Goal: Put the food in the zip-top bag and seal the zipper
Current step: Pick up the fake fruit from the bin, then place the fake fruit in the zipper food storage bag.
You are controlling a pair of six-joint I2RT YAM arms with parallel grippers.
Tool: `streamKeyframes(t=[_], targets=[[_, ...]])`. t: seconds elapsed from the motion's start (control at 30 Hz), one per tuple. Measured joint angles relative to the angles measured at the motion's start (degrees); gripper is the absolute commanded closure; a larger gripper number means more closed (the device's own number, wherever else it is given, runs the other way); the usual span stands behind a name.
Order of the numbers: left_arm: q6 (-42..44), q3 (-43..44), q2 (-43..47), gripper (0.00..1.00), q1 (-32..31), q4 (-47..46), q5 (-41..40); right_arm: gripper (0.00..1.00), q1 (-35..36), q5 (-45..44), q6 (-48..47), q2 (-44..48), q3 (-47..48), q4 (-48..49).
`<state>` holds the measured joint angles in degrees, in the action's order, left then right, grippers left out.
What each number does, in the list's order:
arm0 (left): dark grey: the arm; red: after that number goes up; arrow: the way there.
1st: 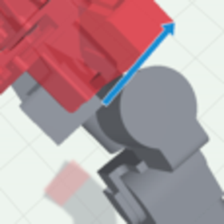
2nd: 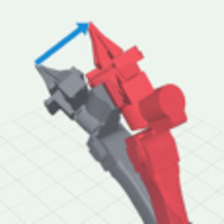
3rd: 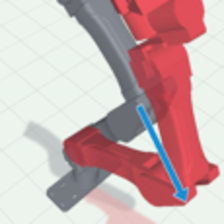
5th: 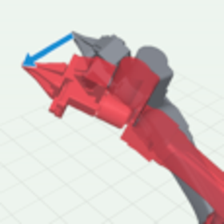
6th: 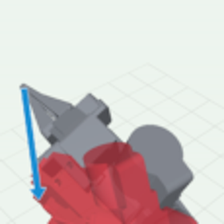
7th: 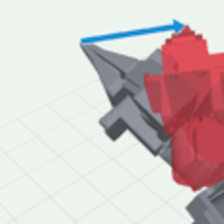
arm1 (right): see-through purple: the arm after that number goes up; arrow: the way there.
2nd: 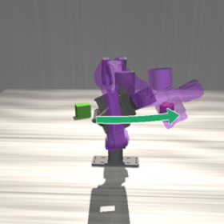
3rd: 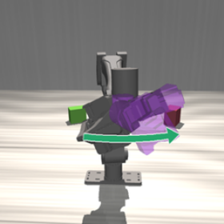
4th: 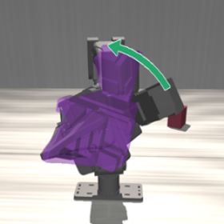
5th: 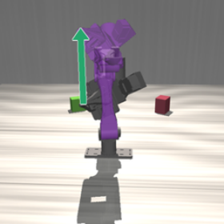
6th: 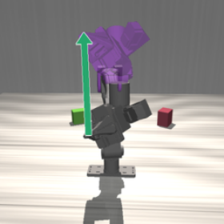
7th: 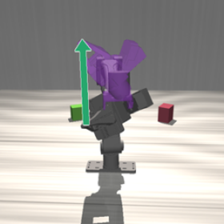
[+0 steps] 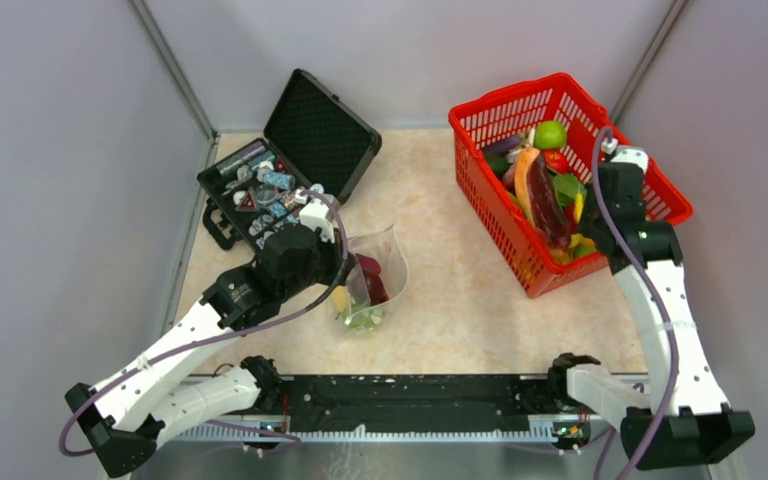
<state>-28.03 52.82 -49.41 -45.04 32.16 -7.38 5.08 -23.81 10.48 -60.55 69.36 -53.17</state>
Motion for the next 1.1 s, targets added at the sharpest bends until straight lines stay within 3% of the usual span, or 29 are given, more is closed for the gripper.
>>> streamKeyframes(t=[0.3,0.5,1.1], targets=[[0.0,0.0,-1.0,1.00,0.0,0.0,0.0,1.00,0.0,4.3,0.3,16.2,-4.2,14.3],[0.0,0.0,-1.1,1.00,0.0,0.0,0.0,1.00,0.0,9.9,2.4,16.5,-5.3,18.5],[-0.1,0.0,-1.9,1.00,0.0,0.0,0.0,1.00,0.0,38.9,11.4,21.9,-12.8,34.6]])
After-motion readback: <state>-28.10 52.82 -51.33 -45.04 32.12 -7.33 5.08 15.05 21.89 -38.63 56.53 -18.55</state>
